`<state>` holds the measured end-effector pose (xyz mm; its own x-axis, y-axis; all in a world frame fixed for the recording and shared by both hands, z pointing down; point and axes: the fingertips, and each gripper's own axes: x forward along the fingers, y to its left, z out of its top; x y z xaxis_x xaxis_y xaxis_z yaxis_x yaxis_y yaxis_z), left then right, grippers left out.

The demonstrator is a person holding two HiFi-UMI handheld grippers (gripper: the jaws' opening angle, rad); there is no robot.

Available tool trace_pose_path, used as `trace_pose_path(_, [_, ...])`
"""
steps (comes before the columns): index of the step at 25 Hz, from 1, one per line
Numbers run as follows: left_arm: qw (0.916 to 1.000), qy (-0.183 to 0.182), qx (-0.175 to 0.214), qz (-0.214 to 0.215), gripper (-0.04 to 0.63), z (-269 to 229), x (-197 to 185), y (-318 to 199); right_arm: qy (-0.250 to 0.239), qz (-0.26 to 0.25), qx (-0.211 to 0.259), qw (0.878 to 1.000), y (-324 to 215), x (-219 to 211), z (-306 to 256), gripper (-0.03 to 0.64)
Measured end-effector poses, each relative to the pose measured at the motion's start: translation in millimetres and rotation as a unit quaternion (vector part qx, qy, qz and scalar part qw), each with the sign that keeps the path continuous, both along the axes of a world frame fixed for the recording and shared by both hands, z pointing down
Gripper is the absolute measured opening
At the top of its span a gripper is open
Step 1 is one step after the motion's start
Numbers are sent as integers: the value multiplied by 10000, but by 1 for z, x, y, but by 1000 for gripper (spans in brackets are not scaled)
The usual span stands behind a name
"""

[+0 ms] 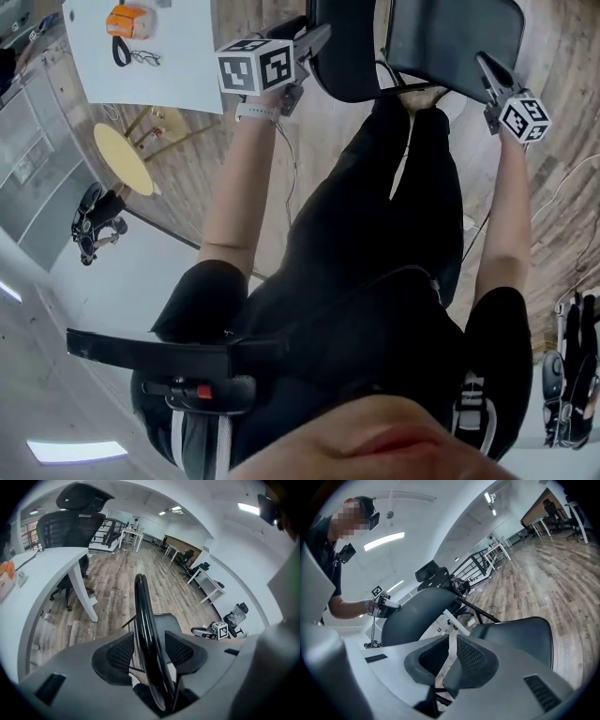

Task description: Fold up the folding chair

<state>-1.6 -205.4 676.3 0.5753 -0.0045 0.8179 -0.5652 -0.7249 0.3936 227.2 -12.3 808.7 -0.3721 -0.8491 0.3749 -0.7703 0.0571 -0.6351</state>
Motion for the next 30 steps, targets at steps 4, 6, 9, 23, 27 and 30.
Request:
trace_pose_path(4, [9998, -176, -60, 18, 192, 10, 5, -3, -180, 63, -387, 9991, 26, 28, 39, 134])
trace_pose_path(6, [9995, -327, -36, 36, 191, 12, 7, -5, -354, 142, -554, 9977, 39, 47, 62, 171])
trace_pose_path(9, [9986, -527, 70, 48, 191, 15, 9, -7, -686, 253, -863, 9936, 66, 78, 100, 210])
trace_pose_path(23, [9935, -1070, 355, 167, 190, 24, 13, -9, -1813, 224, -1690, 9685, 97, 138, 217, 298])
trace_pose_path(27, [9934, -1113, 260, 110, 190, 29, 16, -8, -2101, 42, -1786, 9612, 98, 128, 238, 304])
trace_pose_path(30, [9934, -1131, 167, 101, 190, 32, 15, -9, -2231, -9, -1823, 9576, 94, 122, 248, 304])
